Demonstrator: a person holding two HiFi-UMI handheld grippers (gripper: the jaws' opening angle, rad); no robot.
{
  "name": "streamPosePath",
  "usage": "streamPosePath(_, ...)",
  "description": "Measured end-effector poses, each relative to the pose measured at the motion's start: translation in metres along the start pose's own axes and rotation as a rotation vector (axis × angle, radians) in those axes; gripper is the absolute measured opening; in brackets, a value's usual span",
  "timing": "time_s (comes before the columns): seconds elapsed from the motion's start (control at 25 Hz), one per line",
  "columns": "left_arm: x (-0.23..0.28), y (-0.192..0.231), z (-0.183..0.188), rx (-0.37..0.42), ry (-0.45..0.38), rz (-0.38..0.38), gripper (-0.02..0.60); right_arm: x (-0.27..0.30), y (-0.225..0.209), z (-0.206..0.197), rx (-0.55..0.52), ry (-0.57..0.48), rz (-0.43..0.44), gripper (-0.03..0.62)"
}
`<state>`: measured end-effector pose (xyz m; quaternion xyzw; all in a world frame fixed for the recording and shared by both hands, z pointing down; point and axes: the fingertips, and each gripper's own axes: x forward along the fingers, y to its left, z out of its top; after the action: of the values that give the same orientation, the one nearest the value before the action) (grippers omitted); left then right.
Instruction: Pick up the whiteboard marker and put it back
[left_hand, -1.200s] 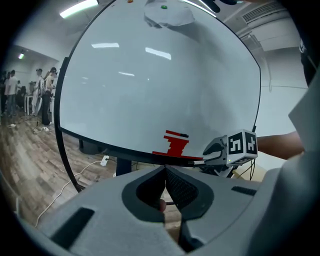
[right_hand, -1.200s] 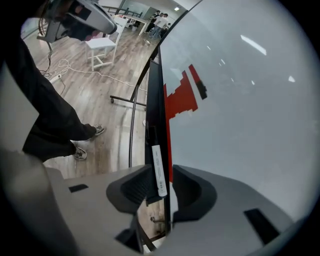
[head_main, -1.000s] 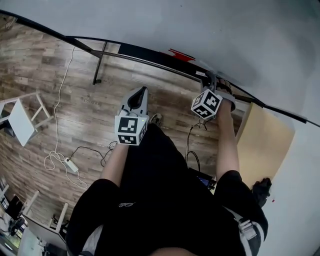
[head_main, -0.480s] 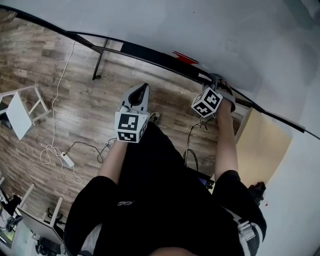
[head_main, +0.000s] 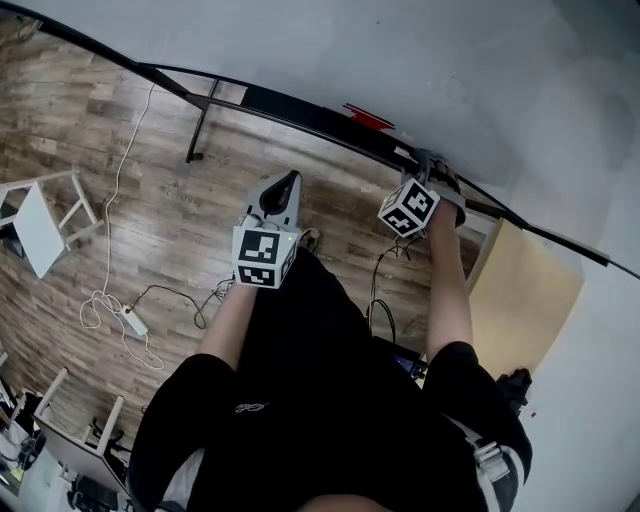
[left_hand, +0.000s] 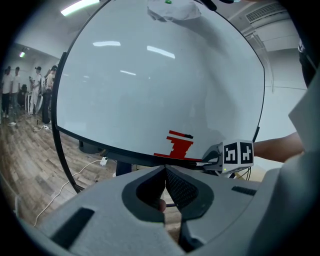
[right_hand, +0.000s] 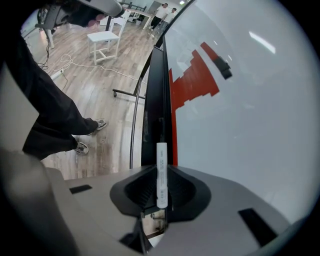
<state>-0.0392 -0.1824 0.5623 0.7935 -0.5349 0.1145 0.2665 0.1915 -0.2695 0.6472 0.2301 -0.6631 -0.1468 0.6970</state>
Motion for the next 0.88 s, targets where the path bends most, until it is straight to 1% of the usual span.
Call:
streamPosePath(0.12,-0.007,-0.008,0.002,0.01,-0.01,-0.005,0.006,-0.007,0.0,-0.003,0.011,-0.016,-0.03,0.051)
streamPosePath(0.24,-0.015,-0.013,0.004,0.023,-0.024,0.003,0.006,-0.023,-0.006,-0.001,0.059,-0.063,-0.078,0.051)
streamPosePath(0.36,-0.02,-0.022,0.008,0.036,-0.041,0.007,0.006,-0.044,-0.012,-0.002,0.135,-0.126,-0.118,0.051)
streamPosePath(0.48,-0.022,-0.032,0.009,0.057,-0.059,0.002,0.006,-0.065,-0.01,0.0,0.216,-0.196,-0.133,0.051)
streamPosePath(0.56,-0.023,-0.04,0.009,0.075,-0.072,-0.008,0.006,-0.081,-0.008,0.004,0.289,-0.257,-0.139,0.051)
streamPosePath(0.72,-0.029,-0.064,0.011,0.108,-0.094,-0.028,0.006,-0.122,-0.004,0.005,0.405,-0.376,-0.172,0.051)
streamPosePath(0.88,-0.033,-0.089,0.017,0.131,-0.112,-0.052,0.006,-0.156,-0.002,0.0,0.51,-0.468,-0.21,0.051)
